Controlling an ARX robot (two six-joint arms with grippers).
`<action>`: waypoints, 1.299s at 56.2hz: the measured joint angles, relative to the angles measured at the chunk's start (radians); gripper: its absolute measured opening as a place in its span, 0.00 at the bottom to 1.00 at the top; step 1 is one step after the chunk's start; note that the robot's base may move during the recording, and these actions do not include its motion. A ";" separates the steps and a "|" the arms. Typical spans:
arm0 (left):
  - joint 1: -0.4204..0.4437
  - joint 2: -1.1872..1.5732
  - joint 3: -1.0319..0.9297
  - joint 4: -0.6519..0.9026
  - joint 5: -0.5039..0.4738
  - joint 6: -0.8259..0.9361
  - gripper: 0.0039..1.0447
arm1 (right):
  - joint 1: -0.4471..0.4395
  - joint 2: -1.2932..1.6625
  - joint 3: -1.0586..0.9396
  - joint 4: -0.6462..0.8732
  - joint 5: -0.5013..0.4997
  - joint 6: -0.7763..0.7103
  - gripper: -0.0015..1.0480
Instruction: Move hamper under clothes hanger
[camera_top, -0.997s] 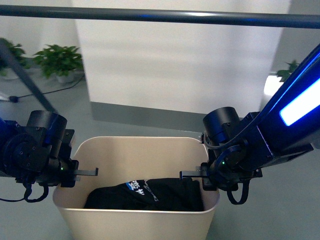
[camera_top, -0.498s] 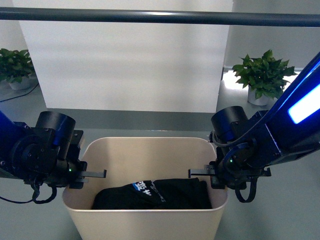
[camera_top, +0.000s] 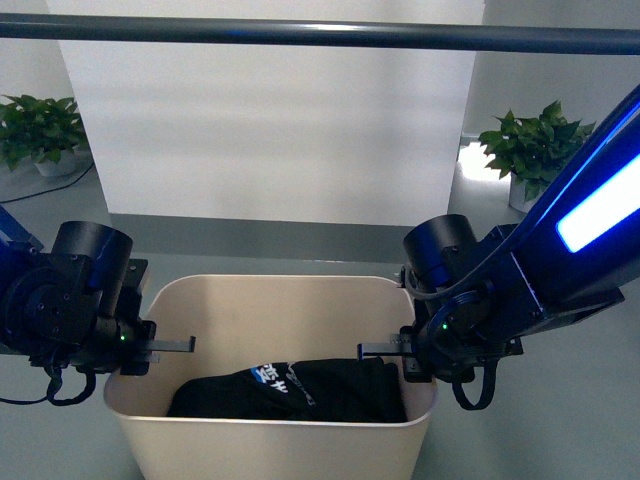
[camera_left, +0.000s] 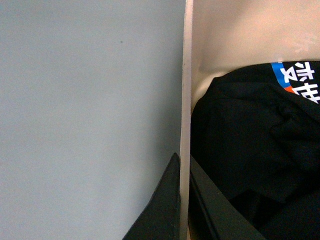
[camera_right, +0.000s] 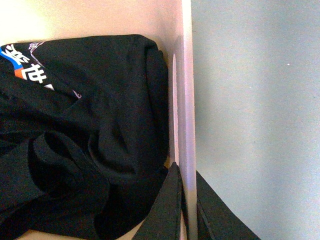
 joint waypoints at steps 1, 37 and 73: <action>-0.003 0.000 0.000 0.000 0.000 0.000 0.04 | -0.003 0.000 0.000 0.000 0.001 0.000 0.03; -0.006 -0.006 0.000 0.000 -0.016 0.004 0.41 | -0.006 -0.010 0.000 0.000 0.010 -0.009 0.43; -0.007 -0.113 -0.042 0.097 0.172 0.055 0.94 | -0.005 -0.048 -0.063 0.182 0.154 0.058 0.92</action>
